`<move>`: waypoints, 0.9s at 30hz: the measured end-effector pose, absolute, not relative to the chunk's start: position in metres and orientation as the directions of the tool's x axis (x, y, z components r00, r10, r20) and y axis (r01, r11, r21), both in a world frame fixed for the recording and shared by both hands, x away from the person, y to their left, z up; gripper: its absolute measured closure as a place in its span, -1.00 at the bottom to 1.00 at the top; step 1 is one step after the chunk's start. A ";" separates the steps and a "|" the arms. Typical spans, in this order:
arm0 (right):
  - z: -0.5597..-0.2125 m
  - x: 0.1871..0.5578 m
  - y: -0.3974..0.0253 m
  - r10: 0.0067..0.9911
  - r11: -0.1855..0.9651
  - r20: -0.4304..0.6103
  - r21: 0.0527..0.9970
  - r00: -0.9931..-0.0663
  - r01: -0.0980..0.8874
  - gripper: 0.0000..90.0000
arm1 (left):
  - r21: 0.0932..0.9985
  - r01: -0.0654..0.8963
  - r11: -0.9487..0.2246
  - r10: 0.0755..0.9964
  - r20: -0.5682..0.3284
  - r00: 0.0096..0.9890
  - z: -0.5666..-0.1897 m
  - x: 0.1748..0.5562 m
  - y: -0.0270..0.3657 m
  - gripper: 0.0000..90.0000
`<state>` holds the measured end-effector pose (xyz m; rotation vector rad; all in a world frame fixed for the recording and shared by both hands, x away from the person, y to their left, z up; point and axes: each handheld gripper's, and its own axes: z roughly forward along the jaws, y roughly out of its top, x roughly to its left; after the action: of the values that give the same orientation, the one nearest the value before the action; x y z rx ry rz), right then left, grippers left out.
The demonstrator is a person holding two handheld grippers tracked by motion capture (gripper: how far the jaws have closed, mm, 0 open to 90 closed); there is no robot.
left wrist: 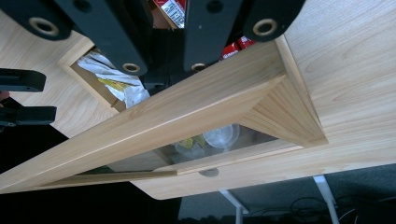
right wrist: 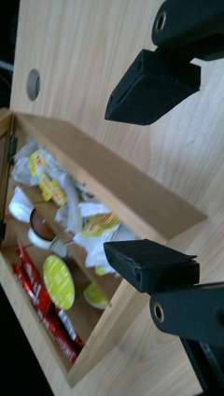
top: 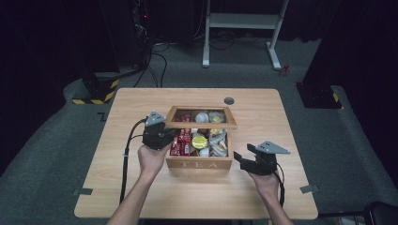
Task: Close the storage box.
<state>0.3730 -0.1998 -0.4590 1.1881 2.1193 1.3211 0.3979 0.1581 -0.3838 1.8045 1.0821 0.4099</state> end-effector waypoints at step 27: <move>-0.443 0.393 -0.118 0.725 0.292 0.074 0.867 -0.685 0.403 -0.30 | 0.853 0.504 -0.134 0.801 -0.206 0.562 -0.367 0.412 0.163 1.00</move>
<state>0.3932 -0.1181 -0.4430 1.0198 2.2334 1.3488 0.4117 0.1630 -0.3675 1.7932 1.0765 0.3708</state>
